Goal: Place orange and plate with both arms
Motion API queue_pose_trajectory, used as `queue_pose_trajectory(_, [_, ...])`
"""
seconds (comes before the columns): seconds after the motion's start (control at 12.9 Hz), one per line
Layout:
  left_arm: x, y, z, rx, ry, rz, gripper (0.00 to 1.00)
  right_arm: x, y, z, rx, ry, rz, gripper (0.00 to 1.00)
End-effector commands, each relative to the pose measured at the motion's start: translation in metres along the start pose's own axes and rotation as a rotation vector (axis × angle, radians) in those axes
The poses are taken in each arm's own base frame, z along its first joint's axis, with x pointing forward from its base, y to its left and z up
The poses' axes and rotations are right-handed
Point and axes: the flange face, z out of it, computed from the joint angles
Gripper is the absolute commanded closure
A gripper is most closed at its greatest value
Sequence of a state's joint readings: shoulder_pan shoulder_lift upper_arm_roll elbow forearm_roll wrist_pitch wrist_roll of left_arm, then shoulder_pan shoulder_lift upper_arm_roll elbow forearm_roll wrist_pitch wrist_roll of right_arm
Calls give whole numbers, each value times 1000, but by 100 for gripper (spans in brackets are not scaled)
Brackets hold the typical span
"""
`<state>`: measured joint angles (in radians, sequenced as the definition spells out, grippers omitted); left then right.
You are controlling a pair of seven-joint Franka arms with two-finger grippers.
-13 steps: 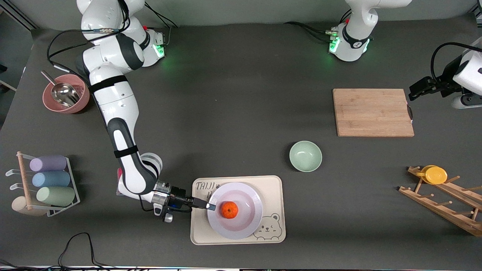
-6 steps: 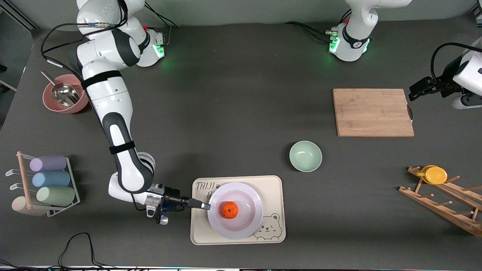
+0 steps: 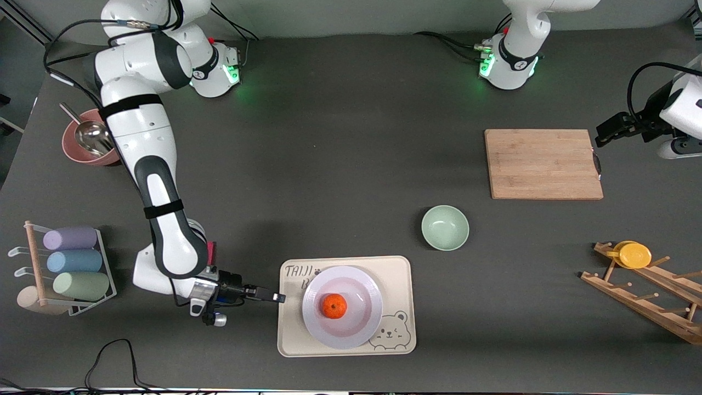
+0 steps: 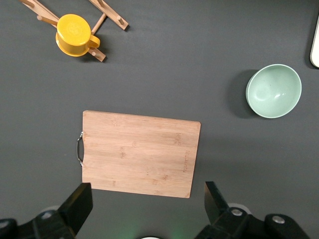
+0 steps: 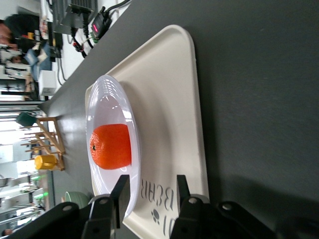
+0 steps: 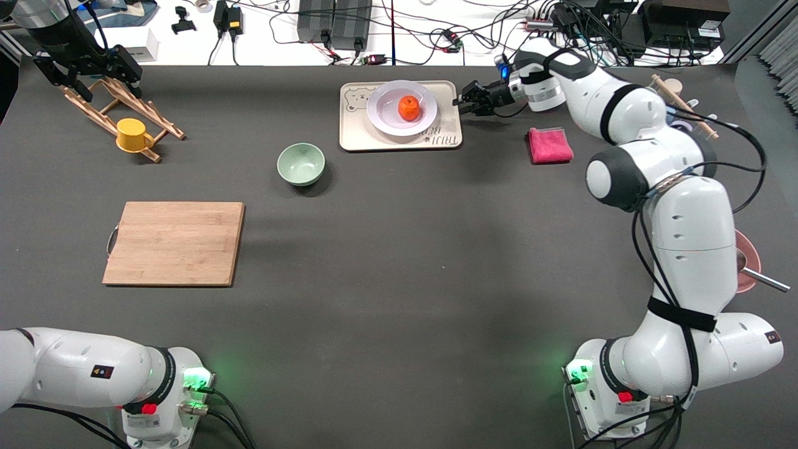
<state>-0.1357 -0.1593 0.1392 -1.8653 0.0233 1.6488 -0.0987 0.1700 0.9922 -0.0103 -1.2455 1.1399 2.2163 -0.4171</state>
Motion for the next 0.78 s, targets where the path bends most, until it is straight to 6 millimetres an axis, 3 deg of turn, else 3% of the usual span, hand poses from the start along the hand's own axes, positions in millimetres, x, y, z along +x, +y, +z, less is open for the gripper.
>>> queue_pose_trajectory(0.0, [-4, -3, -1, 7, 18, 15, 0, -17, -38, -60, -147, -42, 16, 50])
queue_pose_trajectory(0.23, [-4, -3, -1, 7, 19, 17, 0, -26, -82, -137, -368, -136, -71, 37])
queue_pose_trajectory(0.47, [-4, -3, 0, 7, 18, 17, 0, -49, -124, -217, -553, -221, -128, 25])
queue_pose_trajectory(0.62, [-4, -3, -1, 7, 19, 17, 0, -65, -147, -266, -660, -235, -157, 0])
queue_pose_trajectory(0.7, [-4, -3, 2, 9, 18, 17, 0, -73, -159, -287, -708, -240, -175, 0])
